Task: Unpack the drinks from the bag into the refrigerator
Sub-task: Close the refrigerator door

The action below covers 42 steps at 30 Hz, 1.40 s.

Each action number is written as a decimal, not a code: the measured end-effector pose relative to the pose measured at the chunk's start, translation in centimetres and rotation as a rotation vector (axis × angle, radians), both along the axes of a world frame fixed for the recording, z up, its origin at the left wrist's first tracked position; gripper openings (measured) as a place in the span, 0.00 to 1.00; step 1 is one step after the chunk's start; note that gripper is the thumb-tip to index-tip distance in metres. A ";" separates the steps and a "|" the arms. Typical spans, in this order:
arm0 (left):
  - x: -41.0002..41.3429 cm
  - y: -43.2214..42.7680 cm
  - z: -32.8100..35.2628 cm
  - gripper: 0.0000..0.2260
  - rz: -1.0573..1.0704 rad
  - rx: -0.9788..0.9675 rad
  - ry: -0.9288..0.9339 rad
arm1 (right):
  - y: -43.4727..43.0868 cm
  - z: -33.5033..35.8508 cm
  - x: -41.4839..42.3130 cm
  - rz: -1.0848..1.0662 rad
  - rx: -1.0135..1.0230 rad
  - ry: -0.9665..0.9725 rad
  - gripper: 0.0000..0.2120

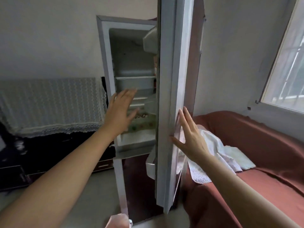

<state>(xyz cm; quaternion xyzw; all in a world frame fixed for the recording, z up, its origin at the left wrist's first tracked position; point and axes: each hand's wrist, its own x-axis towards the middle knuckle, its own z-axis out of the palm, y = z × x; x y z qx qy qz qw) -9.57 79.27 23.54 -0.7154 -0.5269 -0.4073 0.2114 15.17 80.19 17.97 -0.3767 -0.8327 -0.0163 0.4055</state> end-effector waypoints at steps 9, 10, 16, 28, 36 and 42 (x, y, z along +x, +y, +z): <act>-2.8 2.9 3.8 0.28 -0.035 0.114 0.142 | 5.0 -0.5 -5.9 0.003 0.073 -0.010 0.29; -3.2 3.5 3.9 0.30 -0.043 0.114 0.168 | 5.8 -0.5 -6.6 -0.008 0.057 -0.003 0.28; -7.6 7.3 2.9 0.35 -0.012 0.115 0.185 | 11.1 -0.8 -11.2 -0.023 0.008 -0.050 0.29; -16.3 14.9 2.2 0.46 0.078 0.055 0.058 | 18.7 -1.4 -19.4 -0.162 0.056 -0.223 0.28; -20.6 20.2 2.5 0.50 0.130 -0.029 0.055 | 22.8 -1.6 -23.9 -0.209 -0.013 -0.230 0.29; -22.7 23.2 2.5 0.50 0.140 -0.050 0.048 | 25.1 -2.0 -25.9 -0.224 -0.021 -0.219 0.29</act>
